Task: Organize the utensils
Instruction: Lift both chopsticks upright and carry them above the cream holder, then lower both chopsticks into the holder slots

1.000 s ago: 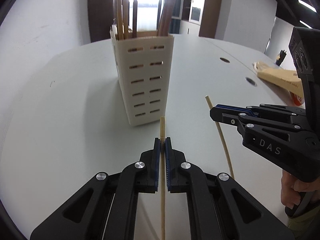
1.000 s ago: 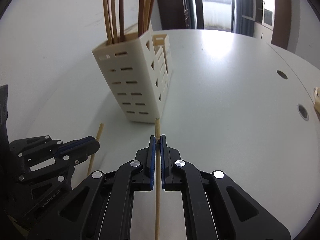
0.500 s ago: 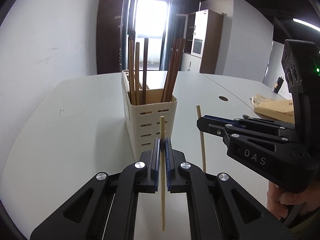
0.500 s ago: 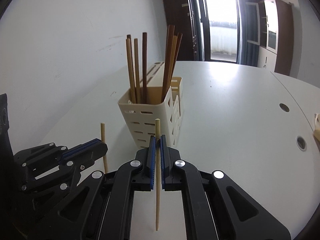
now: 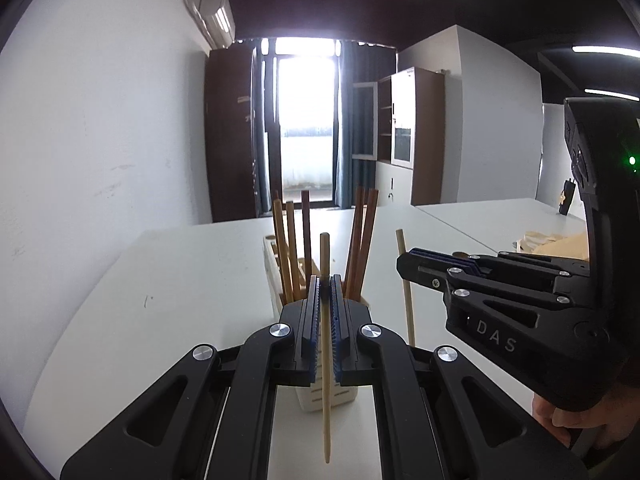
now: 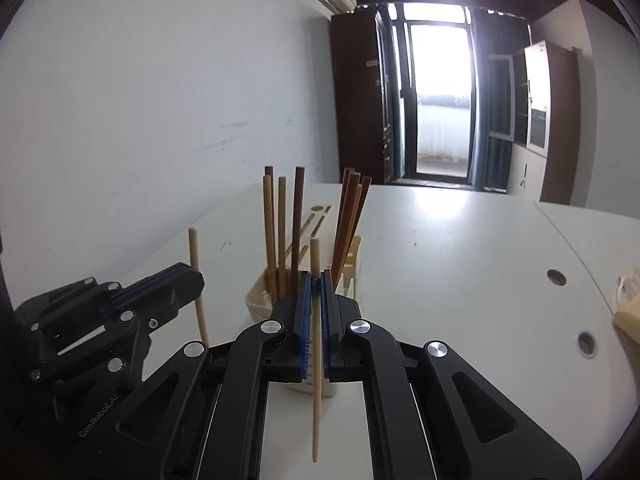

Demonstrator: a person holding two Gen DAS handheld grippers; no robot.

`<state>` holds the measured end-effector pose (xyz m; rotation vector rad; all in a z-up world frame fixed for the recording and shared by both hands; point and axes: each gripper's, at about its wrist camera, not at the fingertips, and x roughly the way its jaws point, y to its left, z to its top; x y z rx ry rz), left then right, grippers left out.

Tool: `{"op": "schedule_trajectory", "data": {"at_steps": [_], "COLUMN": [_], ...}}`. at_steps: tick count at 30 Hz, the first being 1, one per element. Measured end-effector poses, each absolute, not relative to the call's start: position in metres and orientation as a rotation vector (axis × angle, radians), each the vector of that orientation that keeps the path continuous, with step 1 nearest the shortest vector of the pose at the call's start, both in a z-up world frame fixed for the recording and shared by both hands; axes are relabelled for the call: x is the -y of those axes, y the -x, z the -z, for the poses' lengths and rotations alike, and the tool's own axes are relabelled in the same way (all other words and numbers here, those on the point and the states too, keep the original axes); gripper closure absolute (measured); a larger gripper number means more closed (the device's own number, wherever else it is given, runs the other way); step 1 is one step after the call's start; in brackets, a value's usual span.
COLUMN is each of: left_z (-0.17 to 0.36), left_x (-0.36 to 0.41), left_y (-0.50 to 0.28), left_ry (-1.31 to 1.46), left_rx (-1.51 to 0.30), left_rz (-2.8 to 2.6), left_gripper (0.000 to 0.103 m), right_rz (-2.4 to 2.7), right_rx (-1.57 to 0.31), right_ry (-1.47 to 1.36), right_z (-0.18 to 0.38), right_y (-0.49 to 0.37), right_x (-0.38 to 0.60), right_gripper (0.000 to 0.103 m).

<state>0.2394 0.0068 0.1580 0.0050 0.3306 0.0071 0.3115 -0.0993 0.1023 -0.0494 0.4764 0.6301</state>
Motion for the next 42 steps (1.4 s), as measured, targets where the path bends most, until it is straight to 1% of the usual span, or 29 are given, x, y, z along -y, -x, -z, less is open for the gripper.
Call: {"op": "schedule_trajectory", "data": {"at_steps": [7,13,23,25,31,42], "left_z": [-0.185,-0.201,-0.213,-0.213,-0.206,-0.171], "left_x": [-0.01,-0.015,-0.01,-0.01,-0.001,-0.012], "left_y": [-0.243,-0.234,-0.209,-0.214,-0.23,-0.281], "left_ry": [0.019,0.028,0.066,0.078,0.059,0.078], "left_rx": [-0.22,-0.077,0.177,0.203,0.185,-0.039], "left_rz": [0.0,-0.037,-0.062,-0.073,-0.071,-0.064], "left_gripper": [0.098,0.099,0.099,0.099,0.099,0.099], "right_rz": [-0.633,-0.666,-0.697,-0.683,-0.691,-0.7], "right_rx": [-0.368,-0.254,0.013,0.06,0.072,-0.085], "right_ry": [0.024,-0.009,-0.11,-0.134,-0.142,-0.059], "right_z": [-0.115,-0.128,-0.141,-0.142,-0.134,-0.1], "right_y": [-0.319,-0.32,-0.315,-0.317,-0.336,-0.358], "right_x": [0.107,0.113,0.132,0.136,0.129,0.098], "right_gripper": [0.098,0.098,0.098,0.098,0.098,0.098]}}
